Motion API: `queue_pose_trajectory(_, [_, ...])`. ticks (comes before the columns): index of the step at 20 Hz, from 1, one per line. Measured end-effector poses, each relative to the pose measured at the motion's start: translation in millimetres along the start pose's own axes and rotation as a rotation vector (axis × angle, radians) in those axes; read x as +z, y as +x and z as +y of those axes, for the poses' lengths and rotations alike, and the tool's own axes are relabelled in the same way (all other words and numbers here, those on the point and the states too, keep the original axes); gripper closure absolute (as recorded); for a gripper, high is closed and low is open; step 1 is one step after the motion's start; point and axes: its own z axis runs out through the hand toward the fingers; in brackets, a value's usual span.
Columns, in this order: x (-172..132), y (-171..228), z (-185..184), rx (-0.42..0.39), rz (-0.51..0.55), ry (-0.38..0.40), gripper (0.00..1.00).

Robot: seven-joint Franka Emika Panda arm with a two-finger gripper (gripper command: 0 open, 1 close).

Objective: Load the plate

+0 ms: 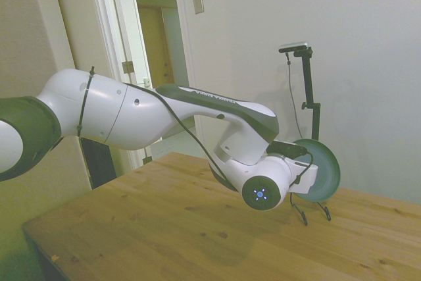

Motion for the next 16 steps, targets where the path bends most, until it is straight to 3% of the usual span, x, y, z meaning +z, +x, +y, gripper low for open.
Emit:
queue_pose_trajectory(11, [-0.1,-0.2,0.6,-0.002,-0.001,-0.002,1.0])
queue_pose_trajectory(12, [-0.2,-0.4,0.8,-0.001,-0.001,-0.004,0.0])
queue_pose_trajectory(16, [-0.1,-3.1,2.6,0.0,-0.003,-0.015,0.0])
